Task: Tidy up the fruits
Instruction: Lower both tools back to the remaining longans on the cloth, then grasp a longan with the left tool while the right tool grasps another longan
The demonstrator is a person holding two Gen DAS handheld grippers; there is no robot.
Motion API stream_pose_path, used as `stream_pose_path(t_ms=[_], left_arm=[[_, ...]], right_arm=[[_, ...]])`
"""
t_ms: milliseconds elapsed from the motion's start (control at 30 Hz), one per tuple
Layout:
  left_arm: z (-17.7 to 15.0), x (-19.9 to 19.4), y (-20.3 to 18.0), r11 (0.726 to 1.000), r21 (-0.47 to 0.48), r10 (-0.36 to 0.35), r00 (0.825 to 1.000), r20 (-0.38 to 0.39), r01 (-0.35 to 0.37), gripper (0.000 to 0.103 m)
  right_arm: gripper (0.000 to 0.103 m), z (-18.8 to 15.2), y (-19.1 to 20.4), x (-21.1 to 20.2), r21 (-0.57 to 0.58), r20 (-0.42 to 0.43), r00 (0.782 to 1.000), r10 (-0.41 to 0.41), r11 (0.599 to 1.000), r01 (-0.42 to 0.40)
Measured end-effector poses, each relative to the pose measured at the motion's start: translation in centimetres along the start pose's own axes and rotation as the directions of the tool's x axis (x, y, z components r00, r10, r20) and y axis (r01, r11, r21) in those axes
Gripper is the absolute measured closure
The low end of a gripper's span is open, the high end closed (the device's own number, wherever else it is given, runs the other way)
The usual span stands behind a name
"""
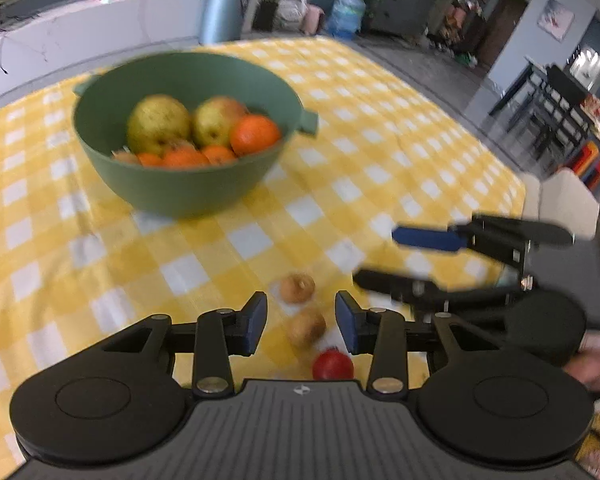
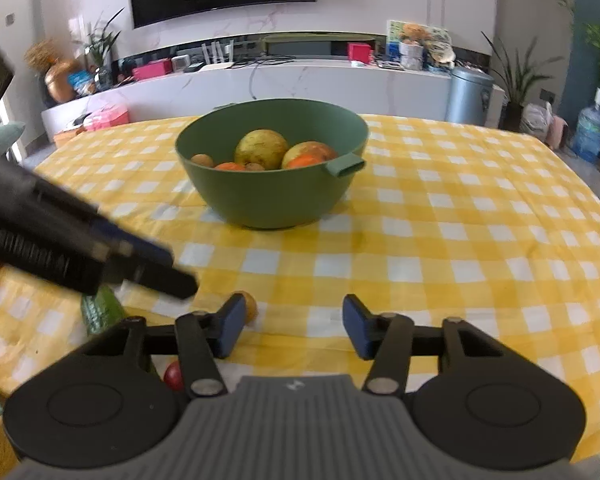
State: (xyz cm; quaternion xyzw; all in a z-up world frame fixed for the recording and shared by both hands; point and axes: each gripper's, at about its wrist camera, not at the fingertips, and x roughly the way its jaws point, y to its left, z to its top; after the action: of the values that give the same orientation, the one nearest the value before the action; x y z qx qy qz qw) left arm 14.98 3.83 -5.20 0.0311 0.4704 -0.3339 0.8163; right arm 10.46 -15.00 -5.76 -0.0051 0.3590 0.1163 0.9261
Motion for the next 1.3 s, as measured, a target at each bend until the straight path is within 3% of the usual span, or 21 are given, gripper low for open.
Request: stream_pose_path(t_ms=[200,267,600,667,833,1100,1300], left_arm=[[-0.4,2.3,-0.8,1.000,0.022,0.009,0.998,-0.066,-0.008,0.058],[-0.5,2.8,-0.8,1.000,0.023,0.020,0.996,-0.082,-0.018,0.059],[-0.7,3.8,-0.4,1.000,0.009,0.025,0.996,-0.089,-0.024,0.059],[-0.7,3.8,-0.5,1.000,0.012,0.021,0.996,-0.084,-0.020,0.060],[-0.6,3.8,-0.3,1.000,0.002,0.013,0.997,-0.078,-0.013,0.074],[-0.5,2.8,-0.2,1.000,-0.001,0.007,0.998,-0.058,-0.007,0.074],[0.0,0.2,1.9,0.996,-0.091,0.015,1.000,0.026,-0.012,0.074]], right_arm=[[0.053,-0.1,-0.9,0.2,0.054,0.000,1.000,0.015,0.998,-0.015],[0.057,-0.1,-0.9,0.4,0.051,-0.009,1.000,0.006,0.999,-0.006],[0.058,0.0,-1.5,0.7,0.103,0.004,1.000,-0.005,0.995,0.005],[0.058,0.0,-1.8,0.9,0.123,0.001,1.000,0.001,0.992,-0.001],[0.058,-0.1,-1.9,1.0,0.130,-0.003,1.000,-0.005,0.992,0.005],[0.058,0.0,-1.6,1.4,0.110,-0.002,1.000,0.011,0.994,-0.011],[0.063,0.1,-1.3,1.5,0.088,0.003,1.000,0.026,0.996,-0.026]])
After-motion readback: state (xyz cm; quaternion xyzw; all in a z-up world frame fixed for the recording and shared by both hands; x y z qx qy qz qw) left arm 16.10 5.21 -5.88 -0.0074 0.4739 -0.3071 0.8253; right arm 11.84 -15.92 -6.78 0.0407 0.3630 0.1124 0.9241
